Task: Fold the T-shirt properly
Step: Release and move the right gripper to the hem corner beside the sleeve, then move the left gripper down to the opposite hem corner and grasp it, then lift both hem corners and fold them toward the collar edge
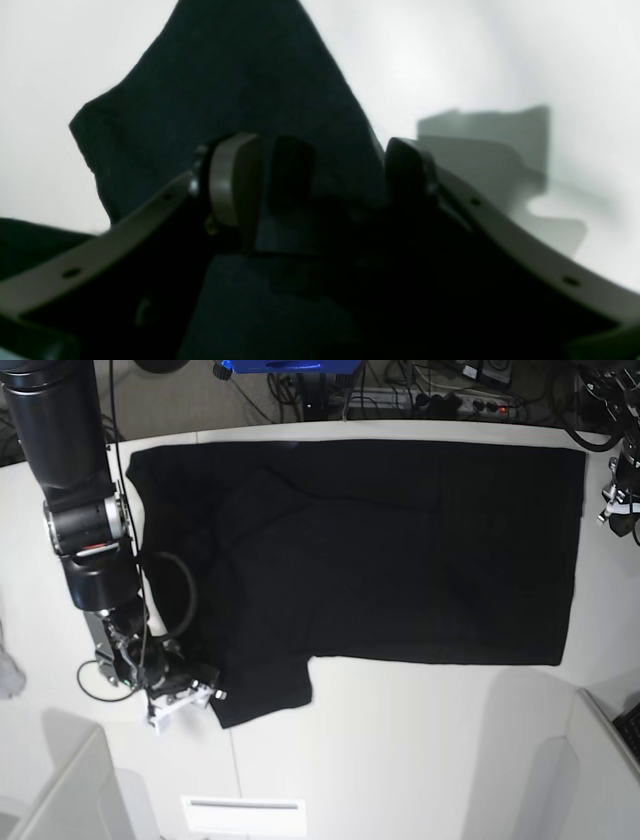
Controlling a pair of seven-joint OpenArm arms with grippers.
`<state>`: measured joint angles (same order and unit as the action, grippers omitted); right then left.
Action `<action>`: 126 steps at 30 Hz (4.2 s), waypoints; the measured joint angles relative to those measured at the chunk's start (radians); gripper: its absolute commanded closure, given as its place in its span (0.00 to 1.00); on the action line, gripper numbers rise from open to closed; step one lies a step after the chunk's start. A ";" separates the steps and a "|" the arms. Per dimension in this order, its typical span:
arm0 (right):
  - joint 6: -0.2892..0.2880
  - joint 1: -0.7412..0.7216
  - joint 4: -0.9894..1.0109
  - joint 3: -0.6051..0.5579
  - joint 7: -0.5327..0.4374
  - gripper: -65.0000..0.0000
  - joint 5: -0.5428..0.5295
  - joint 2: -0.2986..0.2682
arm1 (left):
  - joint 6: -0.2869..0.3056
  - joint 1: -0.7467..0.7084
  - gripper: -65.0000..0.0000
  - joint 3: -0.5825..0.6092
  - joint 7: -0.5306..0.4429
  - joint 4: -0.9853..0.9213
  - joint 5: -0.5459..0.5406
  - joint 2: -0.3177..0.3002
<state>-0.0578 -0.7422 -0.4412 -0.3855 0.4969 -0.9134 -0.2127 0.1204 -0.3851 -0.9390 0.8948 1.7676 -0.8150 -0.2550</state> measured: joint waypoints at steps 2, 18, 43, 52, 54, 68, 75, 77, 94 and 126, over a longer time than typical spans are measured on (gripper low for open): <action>0.000 0.000 0.000 0.000 0.000 0.45 0.000 -0.001 | 0.000 -0.001 1.00 0.000 0.000 0.000 0.000 0.000; 0.004 0.011 0.001 0.005 -0.023 1.00 0.000 -0.002 | -0.005 0.104 0.21 0.011 0.008 -0.134 0.006 -0.066; 0.005 0.011 0.000 0.006 -0.023 1.00 -0.003 -0.008 | 0.008 0.840 0.03 0.645 -0.171 -0.929 0.375 -0.235; 0.004 0.011 0.000 0.006 -0.023 1.00 -0.004 -0.010 | 0.012 1.009 0.03 0.895 -0.367 -1.241 0.376 -0.246; 0.005 0.011 0.000 0.006 -0.022 1.00 -0.003 -0.014 | 0.008 1.013 0.03 0.918 -0.382 -1.265 0.378 -0.247; 0.004 0.011 0.000 0.006 -0.022 1.00 -0.003 -0.010 | -0.003 1.006 0.03 0.930 -0.390 -1.267 0.382 -0.238; 0.005 0.011 0.000 0.006 -0.022 1.00 -0.003 -0.011 | 0.008 1.006 0.03 0.930 -0.390 -1.269 0.381 -0.224; 0.005 0.011 0.000 0.006 -0.022 1.00 -0.003 -0.010 | 0.002 1.006 0.03 0.930 -0.390 -1.270 0.381 -0.222; 0.003 0.025 0.000 0.006 -0.027 1.00 -0.005 -0.010 | -0.001 1.007 0.71 0.933 -0.441 -1.302 0.382 -0.203; 0.012 0.232 -0.327 0.200 -0.010 1.00 0.002 -0.068 | -0.003 0.703 1.00 0.776 -0.379 -0.839 0.373 -0.200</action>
<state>-0.0456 -0.5098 -0.7677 -0.1860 0.4870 -0.9119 -0.2802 0.1169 0.3176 -0.1635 0.5156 0.9283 -0.4419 -0.4545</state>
